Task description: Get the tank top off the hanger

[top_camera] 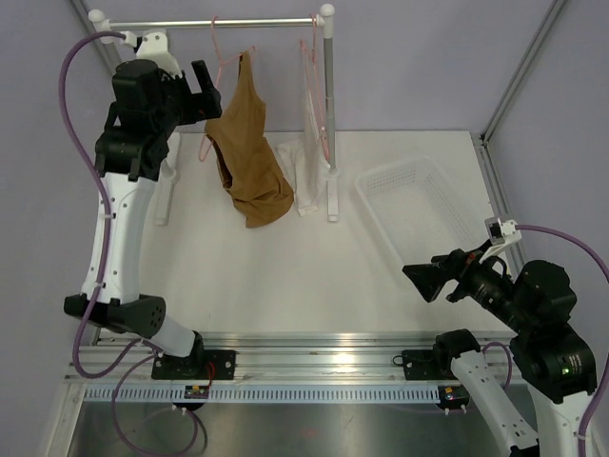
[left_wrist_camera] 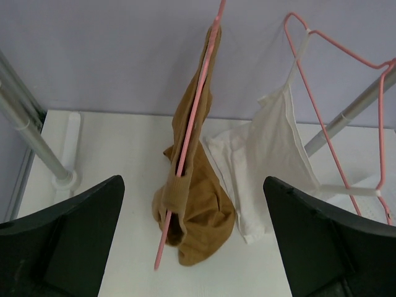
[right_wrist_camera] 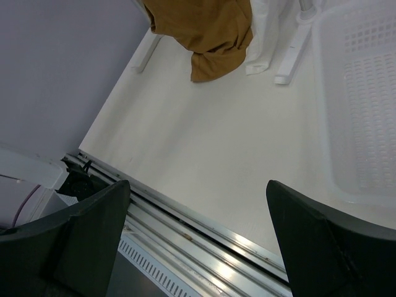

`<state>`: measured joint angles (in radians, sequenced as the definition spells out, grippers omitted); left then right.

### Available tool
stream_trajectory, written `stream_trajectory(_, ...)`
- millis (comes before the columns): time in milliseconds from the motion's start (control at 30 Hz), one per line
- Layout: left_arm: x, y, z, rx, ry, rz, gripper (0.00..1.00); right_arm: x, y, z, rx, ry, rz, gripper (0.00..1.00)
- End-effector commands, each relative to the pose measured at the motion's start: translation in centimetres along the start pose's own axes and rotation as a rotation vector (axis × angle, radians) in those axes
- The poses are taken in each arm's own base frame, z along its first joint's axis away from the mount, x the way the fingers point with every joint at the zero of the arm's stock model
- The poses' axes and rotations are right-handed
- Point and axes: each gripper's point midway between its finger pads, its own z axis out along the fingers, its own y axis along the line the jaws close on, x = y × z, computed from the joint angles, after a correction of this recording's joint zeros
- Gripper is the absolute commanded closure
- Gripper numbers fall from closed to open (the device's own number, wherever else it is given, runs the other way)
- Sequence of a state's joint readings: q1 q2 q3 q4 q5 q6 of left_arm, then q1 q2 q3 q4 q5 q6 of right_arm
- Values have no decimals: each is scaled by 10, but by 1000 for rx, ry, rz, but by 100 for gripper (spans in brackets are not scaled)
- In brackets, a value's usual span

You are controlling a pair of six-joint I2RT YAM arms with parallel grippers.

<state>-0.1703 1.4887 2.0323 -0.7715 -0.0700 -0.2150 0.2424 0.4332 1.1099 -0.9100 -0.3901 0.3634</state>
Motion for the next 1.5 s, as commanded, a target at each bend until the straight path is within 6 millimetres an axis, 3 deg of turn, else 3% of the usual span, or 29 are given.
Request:
stream_trajectory(0, -46, -18, 26, 77, -150, 79, 1, 3, 14, -8, -71, 2, -7, 1)
stream_trajectory(67, -55, -20, 35, 78, -171, 88, 1, 5, 15, -11, -76, 3, -8, 0)
stream_trajectory(100, -44, -18, 56, 75, -135, 95, 1, 7, 16, -14, -75, -1, -6, 1)
stream_trajectory(167, -47, -20, 67, 83, -141, 101, 2, 7, 18, -16, -85, -4, -9, 0)
stream_trajectory(233, -35, -16, 89, 66, -106, 109, 12, 7, 20, -18, -91, -5, -8, 0)
stream_trajectory(400, -31, -4, 110, 46, -91, 123, 21, 6, 21, -21, -90, -3, -16, 0)
stream_trajectory(433, -29, -1, 111, 42, -86, 122, 31, 6, 20, -21, -86, -5, -18, 0)
stream_trajectory(533, -21, -1, 119, 76, -60, 109, 40, 6, 20, -18, -88, -6, -11, 0)
stream_trajectory(600, -14, -3, 125, 95, -39, 106, 40, 5, 21, -15, -97, -4, -5, 0)
stream_trajectory(867, 4, -4, 135, 121, 8, 108, 52, 5, 20, -11, -99, -3, 5, 1)
stream_trajectory(1033, 18, -2, 143, 118, 49, 100, 52, 5, 19, -11, -97, -3, 5, 1)
stream_trajectory(1100, 20, -2, 144, 114, 54, 101, 63, 5, 19, -11, -95, -5, 5, 1)
stream_trajectory(1167, 19, -2, 143, 115, 55, 98, 67, 5, 19, -11, -93, -2, 6, 1)
stream_trajectory(1300, 12, -2, 136, 108, 42, 89, 79, 4, 20, -12, -99, -7, 4, 0)
stream_trajectory(1367, -1, -5, 127, 113, 11, 80, 97, 4, 20, -11, -98, -8, 6, 0)
stream_trajectory(1467, -24, -10, 111, 121, -49, 67, 100, 3, 20, -11, -99, -10, 4, 0)
